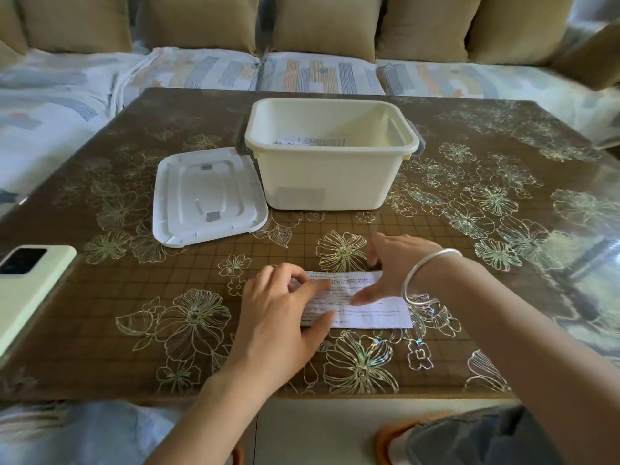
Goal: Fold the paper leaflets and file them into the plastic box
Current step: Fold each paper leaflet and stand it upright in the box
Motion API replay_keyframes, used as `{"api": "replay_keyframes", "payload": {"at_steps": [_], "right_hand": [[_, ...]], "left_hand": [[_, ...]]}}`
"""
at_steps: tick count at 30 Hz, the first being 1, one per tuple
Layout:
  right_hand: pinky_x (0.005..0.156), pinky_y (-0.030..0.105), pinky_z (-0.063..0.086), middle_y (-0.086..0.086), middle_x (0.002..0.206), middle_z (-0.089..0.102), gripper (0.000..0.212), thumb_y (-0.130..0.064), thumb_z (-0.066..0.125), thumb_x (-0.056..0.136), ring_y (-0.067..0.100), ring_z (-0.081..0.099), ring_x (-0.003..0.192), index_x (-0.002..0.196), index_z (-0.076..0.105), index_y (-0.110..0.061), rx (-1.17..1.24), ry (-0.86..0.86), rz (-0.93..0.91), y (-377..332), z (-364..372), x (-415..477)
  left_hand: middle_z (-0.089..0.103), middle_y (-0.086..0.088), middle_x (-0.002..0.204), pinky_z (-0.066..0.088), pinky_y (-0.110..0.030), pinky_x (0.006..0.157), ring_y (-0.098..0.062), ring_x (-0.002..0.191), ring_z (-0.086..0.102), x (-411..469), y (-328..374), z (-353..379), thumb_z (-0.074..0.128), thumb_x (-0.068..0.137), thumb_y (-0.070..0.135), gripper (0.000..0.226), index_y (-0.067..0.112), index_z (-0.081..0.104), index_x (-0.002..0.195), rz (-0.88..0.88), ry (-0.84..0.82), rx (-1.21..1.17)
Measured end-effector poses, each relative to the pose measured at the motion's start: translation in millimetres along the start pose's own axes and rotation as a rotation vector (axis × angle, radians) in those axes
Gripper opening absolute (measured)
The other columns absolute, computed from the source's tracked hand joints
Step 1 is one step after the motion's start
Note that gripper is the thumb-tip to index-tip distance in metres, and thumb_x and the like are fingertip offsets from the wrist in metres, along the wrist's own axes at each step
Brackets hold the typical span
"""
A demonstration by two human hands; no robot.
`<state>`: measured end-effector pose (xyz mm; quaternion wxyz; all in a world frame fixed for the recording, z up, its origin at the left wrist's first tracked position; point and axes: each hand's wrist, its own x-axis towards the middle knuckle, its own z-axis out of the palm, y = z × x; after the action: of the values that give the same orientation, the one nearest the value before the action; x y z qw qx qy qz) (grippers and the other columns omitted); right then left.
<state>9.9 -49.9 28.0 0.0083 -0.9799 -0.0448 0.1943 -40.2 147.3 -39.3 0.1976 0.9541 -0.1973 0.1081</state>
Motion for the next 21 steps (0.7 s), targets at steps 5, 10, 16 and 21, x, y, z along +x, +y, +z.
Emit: {"api": "replay_keyframes", "payload": {"at_steps": [5, 10, 16, 21], "right_hand": [[0.079, 0.031, 0.050, -0.004, 0.100, 0.065, 0.078, -0.080, 0.064, 0.058, 0.017, 0.060, 0.092, 0.105, 0.063, -0.018, -0.031, 0.010, 0.036, 1.2, 2.8, -3.1], [0.078, 0.032, 0.054, -0.008, 0.091, 0.061, 0.072, -0.079, 0.065, 0.056, 0.013, 0.059, 0.083, 0.098, 0.060, -0.022, 0.029, 0.099, 0.075, 2.6, 10.6, -9.3], [0.052, 0.023, 0.054, -0.006, 0.089, 0.067, 0.038, -0.042, 0.068, 0.082, 0.009, 0.066, 0.069, 0.109, 0.049, -0.021, 0.647, 0.163, 0.103, 8.0, 17.9, -26.8], [0.047, 0.029, 0.056, 0.001, 0.072, 0.074, 0.029, -0.024, 0.064, 0.088, 0.021, 0.070, 0.058, 0.114, 0.052, -0.016, 1.146, 0.178, 0.192, 23.1, 35.6, -42.7]], "left_hand": [[0.044, 0.014, 0.107, 0.030, -0.030, 0.083, -0.008, 0.098, 0.038, 5.8, -4.2, -2.5, 0.037, 0.077, 0.070, 0.059, 0.044, 0.059, 0.125, 0.013, -0.059, -0.015], [0.037, 0.016, 0.108, 0.025, -0.029, 0.088, -0.006, 0.103, 0.033, 18.8, -7.0, -9.1, 0.041, 0.076, 0.076, 0.066, 0.050, 0.042, 0.137, 0.033, -0.213, 0.015], [0.039, 0.015, 0.108, 0.023, -0.028, 0.087, -0.005, 0.104, 0.035, 23.0, -6.7, -8.8, 0.051, 0.075, 0.074, 0.067, 0.050, 0.042, 0.136, 0.025, -0.234, 0.008], [0.039, 0.016, 0.105, 0.028, -0.030, 0.089, -0.004, 0.101, 0.035, 20.4, -7.9, -4.7, 0.033, 0.065, 0.079, 0.076, 0.051, 0.045, 0.134, 0.013, -0.191, -0.008]]}}
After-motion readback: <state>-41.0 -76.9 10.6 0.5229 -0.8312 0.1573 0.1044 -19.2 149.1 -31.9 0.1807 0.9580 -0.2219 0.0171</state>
